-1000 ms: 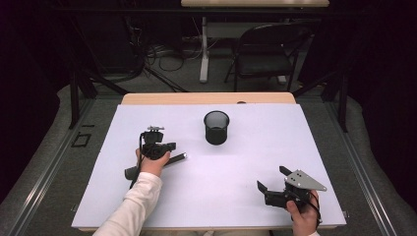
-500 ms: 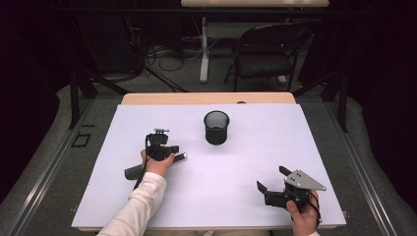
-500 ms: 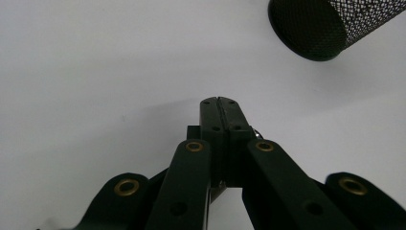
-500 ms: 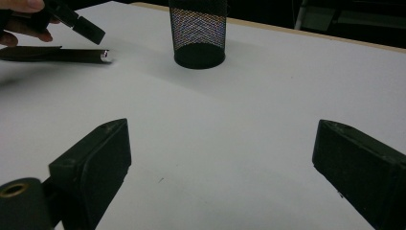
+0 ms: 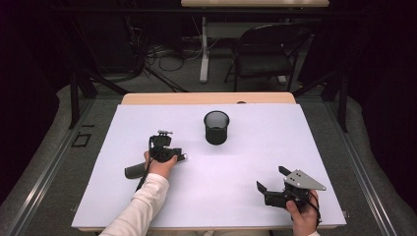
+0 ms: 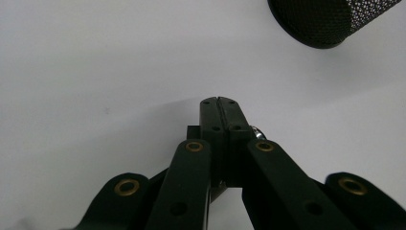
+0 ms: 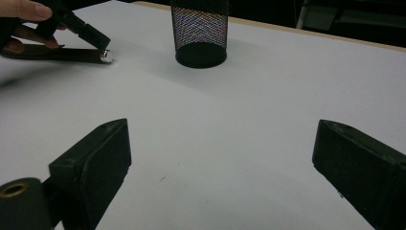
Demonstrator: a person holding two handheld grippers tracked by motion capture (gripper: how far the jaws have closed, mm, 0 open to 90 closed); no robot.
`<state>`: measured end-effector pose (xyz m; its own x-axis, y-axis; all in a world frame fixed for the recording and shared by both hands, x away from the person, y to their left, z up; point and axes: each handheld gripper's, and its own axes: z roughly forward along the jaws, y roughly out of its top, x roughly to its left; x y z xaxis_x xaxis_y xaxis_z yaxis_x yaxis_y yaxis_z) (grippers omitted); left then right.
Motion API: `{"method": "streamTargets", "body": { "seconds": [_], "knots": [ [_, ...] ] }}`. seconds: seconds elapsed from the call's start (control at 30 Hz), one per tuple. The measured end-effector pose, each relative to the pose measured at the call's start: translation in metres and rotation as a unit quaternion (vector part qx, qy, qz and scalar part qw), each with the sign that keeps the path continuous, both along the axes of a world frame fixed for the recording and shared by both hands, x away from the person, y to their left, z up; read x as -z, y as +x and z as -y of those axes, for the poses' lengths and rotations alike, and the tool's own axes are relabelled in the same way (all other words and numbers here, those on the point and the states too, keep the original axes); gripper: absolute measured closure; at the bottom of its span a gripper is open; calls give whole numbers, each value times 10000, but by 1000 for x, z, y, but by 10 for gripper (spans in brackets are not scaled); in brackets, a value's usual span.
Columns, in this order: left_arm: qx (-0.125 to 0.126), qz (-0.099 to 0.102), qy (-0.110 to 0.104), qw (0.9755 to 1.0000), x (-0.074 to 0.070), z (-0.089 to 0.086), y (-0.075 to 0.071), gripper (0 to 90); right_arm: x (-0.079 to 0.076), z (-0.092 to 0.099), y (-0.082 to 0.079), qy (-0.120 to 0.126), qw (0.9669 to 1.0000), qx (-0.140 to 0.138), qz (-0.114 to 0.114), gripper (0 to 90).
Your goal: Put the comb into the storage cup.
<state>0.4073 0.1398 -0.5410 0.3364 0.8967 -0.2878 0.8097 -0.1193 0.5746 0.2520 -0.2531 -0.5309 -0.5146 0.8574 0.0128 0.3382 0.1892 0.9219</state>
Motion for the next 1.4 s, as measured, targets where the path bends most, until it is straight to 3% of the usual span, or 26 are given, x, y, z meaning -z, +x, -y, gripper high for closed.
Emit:
{"method": "streamTargets", "body": {
  "seconds": [0.6, 1.0, 1.4],
  "knots": [
    [310, -84, 32, 9995, 3, 5, -12, 900, 0, 0, 0, -31, 10000, -8, -29, 60],
    [474, -153, 169, 9986, 8, 7, -23, 900, 1, -1, 1, -34, 10000, -24, -51, 67],
    [649, -101, 222, 9976, 8, 4, -38, 900, 1, -1, 2, -50, 10000, -18, -56, 67]
  ]
}}
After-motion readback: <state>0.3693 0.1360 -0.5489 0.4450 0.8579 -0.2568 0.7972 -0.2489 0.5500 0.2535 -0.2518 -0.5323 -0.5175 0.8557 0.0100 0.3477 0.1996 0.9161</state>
